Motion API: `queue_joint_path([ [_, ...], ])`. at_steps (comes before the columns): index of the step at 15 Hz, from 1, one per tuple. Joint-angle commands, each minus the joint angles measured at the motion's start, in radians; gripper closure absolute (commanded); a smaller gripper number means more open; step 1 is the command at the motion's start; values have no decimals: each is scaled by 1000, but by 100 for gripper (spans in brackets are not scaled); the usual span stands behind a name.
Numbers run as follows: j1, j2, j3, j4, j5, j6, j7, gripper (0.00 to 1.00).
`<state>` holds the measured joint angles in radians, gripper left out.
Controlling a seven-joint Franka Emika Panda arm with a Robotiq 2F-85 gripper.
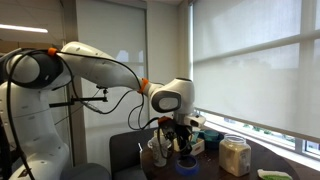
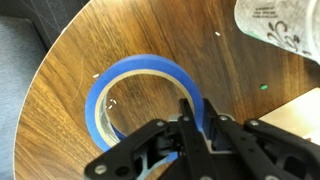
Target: Put the blue tape on the jar
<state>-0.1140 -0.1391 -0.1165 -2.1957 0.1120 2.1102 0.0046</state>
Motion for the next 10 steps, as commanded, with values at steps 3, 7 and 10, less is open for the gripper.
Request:
queue_joint_path([
  [3, 1, -15, -1, 92, -28, 141, -26, 95],
  [7, 17, 25, -9, 277, 31, 182, -113, 96],
  [10, 10, 99, -4, 455, -5, 82, -70, 96],
])
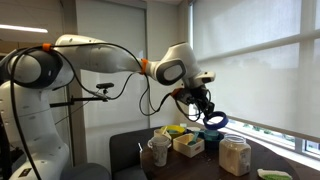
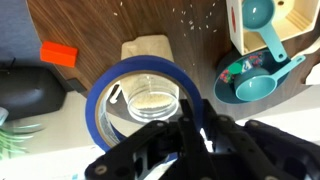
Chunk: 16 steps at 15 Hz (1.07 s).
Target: Put the blue tape on the jar
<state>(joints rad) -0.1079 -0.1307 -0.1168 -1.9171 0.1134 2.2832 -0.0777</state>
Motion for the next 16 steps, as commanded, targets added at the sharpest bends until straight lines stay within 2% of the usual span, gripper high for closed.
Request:
queue_joint_path([
  [1, 5, 110, -6, 224, 10, -127, 3, 95],
  [2, 2, 36, -3, 100, 0, -63, 0, 85],
  [4, 0, 73, -1, 171, 0, -102, 0, 85],
  [6, -1, 94, -1, 193, 0, -105, 0, 85],
  [7, -2, 124, 2, 209, -32, -108, 67, 95],
  [9, -5, 202, 1, 281, -76, -137, 119, 95],
  [11, -6, 285, -2, 380, -107, -217, 137, 96],
  [16, -26, 461, 15, 624, -12, -453, 42, 96],
])
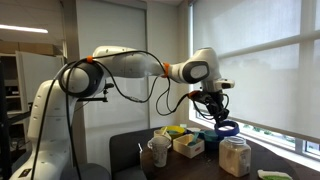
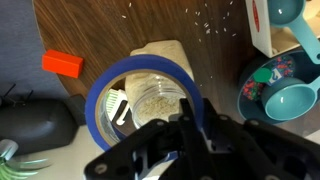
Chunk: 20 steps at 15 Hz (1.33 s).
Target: Put the blue tape on the jar
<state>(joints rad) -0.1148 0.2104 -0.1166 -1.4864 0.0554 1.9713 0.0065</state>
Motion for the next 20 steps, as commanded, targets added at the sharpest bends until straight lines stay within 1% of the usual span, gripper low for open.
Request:
queue_joint_path([
  [1, -20, 150, 14, 242, 40, -180, -34, 96],
  [3, -28, 215, 15, 342, 49, -214, -20, 96],
  [4, -30, 236, 13, 384, 50, -212, 4, 96],
  [5, -7, 160, 2, 241, 24, -157, -10, 96],
  [6, -9, 176, 1, 264, 24, -159, -9, 85],
  [7, -9, 178, 0, 260, 24, -159, -10, 85],
  [8, -8, 178, 0, 257, 24, -159, -10, 96],
  [13, -24, 230, 8, 323, 56, -175, -34, 96],
  [15, -40, 263, 23, 375, 65, -205, -29, 96],
  [20, -56, 350, 37, 528, 78, -290, -14, 96],
])
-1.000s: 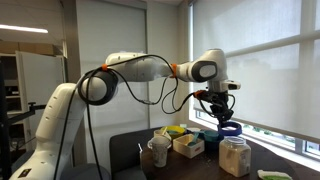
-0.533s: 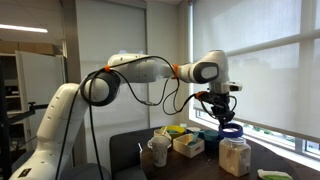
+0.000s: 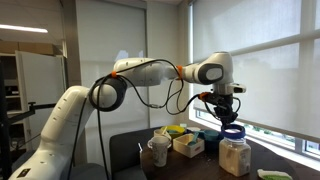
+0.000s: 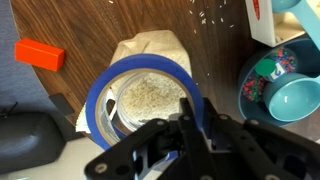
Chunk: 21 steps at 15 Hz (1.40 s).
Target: Put the blue tape on the jar
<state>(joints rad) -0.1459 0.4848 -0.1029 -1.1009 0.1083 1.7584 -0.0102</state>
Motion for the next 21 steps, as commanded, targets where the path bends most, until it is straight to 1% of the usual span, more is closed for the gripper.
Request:
queue_joint_path([
  [1, -26, 93, 27, 170, 27, -95, 4, 96],
  [5, -27, 155, 34, 268, 15, -152, 13, 96],
  [6, -18, 165, 22, 277, 21, -152, 14, 96],
  [14, -17, 246, 19, 388, 15, -207, 30, 96],
  [15, -16, 251, 18, 397, 13, -213, 32, 60],
  [16, -15, 255, 15, 407, 9, -219, 35, 58],
  [17, -16, 258, 16, 414, 11, -223, 37, 53],
  [21, -18, 248, 16, 429, 14, -229, 46, 27],
])
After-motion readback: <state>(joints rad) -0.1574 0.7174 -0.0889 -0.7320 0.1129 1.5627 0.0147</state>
